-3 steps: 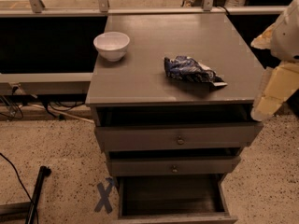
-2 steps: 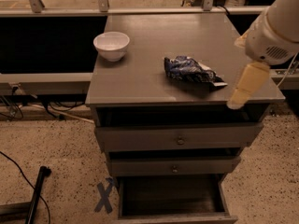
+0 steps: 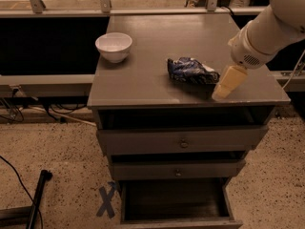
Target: Place blue chip bag into bottom drawer
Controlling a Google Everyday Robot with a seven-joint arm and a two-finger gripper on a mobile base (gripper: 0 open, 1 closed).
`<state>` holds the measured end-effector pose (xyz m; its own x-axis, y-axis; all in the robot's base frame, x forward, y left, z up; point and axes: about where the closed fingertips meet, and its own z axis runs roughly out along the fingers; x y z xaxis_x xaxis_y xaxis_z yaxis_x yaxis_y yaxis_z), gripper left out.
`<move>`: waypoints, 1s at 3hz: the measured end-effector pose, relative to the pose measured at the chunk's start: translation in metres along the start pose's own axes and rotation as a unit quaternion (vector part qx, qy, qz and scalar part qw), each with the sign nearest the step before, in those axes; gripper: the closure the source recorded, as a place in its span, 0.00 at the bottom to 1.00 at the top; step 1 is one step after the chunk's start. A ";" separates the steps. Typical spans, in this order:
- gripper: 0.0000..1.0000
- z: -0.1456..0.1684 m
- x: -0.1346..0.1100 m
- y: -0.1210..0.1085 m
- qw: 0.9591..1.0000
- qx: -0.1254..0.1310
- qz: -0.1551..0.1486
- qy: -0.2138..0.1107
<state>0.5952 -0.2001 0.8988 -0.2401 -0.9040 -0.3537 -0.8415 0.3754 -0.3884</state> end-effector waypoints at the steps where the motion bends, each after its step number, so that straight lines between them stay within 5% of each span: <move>1: 0.00 -0.002 -0.006 0.006 1.000 -0.010 0.004 -0.012; 2: 0.00 0.001 -0.003 0.018 1.000 -0.022 0.007 0.001; 3: 0.18 0.008 0.014 0.027 0.999 -0.021 0.009 0.036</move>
Offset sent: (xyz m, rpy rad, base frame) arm -0.0281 0.0092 -0.0227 -0.0168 0.0978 -0.0154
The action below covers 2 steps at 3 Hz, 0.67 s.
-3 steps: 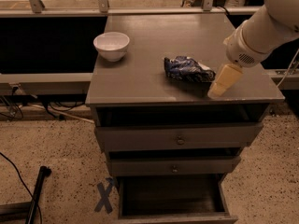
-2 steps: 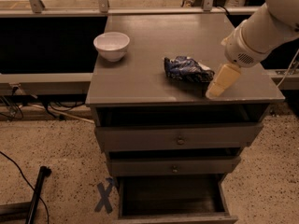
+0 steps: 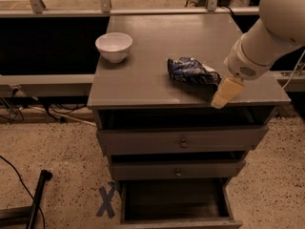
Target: Place blue chip bag into bottom drawer
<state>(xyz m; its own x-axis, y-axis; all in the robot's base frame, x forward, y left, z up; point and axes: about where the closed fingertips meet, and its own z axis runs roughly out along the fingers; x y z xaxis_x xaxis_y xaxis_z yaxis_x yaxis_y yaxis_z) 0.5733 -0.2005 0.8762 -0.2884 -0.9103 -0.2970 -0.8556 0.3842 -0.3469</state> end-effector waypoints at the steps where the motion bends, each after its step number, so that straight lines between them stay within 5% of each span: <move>1: 0.42 0.000 0.003 0.000 1.000 0.007 0.006 -0.001; 2: 0.65 -0.006 0.000 -0.008 0.999 0.013 0.021 -0.044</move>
Offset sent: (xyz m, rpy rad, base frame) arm 0.0055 0.0091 0.0324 0.3462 -0.0901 -0.0083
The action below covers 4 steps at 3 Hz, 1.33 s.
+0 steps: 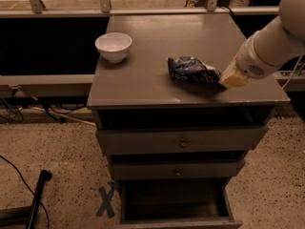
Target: Place blue chip bag into bottom drawer
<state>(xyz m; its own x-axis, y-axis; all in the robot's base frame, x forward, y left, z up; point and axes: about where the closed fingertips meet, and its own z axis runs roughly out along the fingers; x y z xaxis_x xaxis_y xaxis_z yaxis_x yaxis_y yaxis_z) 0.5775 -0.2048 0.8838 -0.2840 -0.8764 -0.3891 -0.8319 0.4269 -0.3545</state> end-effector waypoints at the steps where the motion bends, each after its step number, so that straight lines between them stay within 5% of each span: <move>1: 0.56 -0.002 -0.009 0.006 1.000 -0.012 0.011 -0.019; 2: 0.33 -0.002 -0.010 0.008 1.000 -0.013 0.011 -0.020; 3: 0.09 0.006 -0.017 0.007 0.998 -0.006 0.012 -0.060; 4: 0.00 0.021 -0.029 0.008 0.993 0.005 0.013 -0.119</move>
Offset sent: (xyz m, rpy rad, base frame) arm -0.0043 0.0109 0.0032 0.0574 0.0105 0.0036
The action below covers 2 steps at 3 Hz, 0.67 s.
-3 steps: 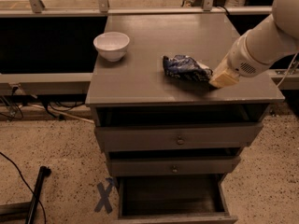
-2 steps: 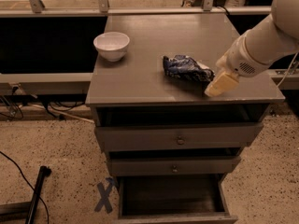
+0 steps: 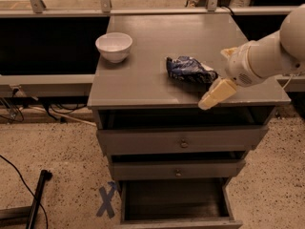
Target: Place blue chip bag into bottom drawer
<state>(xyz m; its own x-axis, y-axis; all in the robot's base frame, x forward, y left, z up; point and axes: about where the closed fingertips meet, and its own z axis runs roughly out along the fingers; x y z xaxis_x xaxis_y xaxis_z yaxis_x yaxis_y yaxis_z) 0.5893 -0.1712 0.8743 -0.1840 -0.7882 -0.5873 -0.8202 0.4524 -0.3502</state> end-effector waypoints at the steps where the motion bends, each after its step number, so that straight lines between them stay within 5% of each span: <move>1: 0.18 0.014 -0.010 0.002 0.999 0.008 -0.004 -0.040; 2: 0.42 0.023 -0.017 0.004 0.997 0.007 0.001 -0.075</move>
Offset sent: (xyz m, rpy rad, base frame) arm 0.0174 0.0311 -0.0113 0.2038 -0.1101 0.0577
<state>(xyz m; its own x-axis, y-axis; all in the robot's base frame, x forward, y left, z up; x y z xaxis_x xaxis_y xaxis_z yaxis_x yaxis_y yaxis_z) 0.6019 -0.1468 0.8660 -0.1015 -0.7161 -0.6906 -0.8119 0.4608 -0.3584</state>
